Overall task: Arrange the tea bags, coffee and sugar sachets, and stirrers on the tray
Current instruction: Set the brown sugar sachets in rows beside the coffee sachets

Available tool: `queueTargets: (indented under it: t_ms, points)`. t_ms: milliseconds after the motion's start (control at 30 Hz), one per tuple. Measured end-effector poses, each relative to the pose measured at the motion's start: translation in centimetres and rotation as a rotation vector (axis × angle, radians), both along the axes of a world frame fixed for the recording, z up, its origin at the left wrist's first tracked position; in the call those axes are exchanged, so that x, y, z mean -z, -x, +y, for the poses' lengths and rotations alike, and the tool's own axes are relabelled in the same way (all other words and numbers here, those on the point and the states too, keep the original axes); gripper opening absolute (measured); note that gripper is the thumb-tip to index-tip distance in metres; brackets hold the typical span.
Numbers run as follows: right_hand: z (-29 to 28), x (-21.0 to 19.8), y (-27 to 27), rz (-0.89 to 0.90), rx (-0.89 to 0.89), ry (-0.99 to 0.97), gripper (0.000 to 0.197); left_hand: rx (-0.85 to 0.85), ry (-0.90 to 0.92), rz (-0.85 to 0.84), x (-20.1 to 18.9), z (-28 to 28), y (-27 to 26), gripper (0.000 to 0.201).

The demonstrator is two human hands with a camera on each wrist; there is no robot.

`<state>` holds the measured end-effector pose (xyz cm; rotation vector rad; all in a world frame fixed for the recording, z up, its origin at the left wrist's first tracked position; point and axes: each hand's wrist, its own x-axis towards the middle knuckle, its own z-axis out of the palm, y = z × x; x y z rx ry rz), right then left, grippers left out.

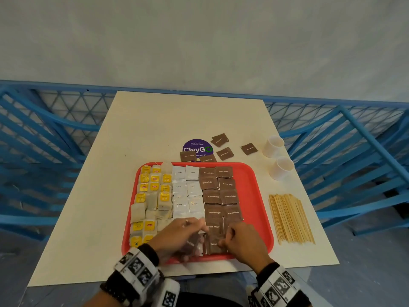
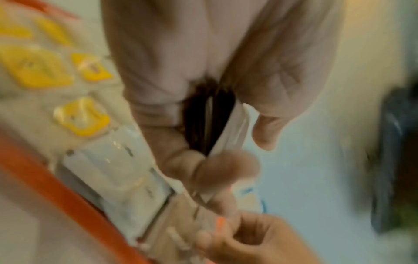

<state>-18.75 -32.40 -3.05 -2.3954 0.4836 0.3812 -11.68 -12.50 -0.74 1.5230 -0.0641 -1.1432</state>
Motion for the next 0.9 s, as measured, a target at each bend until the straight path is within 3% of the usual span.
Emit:
queueTargets:
  t_ms: [67,133,200,267,367,567,733,900]
  points:
    - [-0.1,-1.6,-0.5,-0.105,0.017,-0.023,0.028,-0.159,0.229,0.309,-1.3,0.5,-0.7,0.036]
    - [0.3,-3.9,-0.9,-0.229,0.027,-0.095,0.021,-0.201,0.361,0.409,-2.1,1.0,-1.4,0.039]
    - [1.2,-5.9,-1.2,-0.291,0.029,-0.230,0.012,-0.178,0.399,0.366,-2.8,1.1,-1.7,0.036]
    - [2.2,-7.0,-1.2,-0.303,0.035,-0.316,0.016,-0.166,0.384,0.275,-3.2,0.9,-1.6,0.035]
    - [3.0,-7.8,-1.1,-0.344,0.152,-0.447,0.011,-0.216,0.357,0.161,-3.6,0.8,-1.2,0.037]
    - [2.4,-8.4,-0.5,-0.343,0.312,-0.693,0.022,-0.326,0.385,0.120,-4.2,0.7,0.0,0.027]
    - [2.0,-8.4,-0.1,-0.369,0.327,-0.756,0.032,-0.229,0.282,0.034,-4.6,0.2,0.8,0.024]
    - [2.8,-8.5,0.5,-0.369,0.329,-0.808,0.022,-0.372,0.296,0.040,-4.6,-0.5,1.0,0.032]
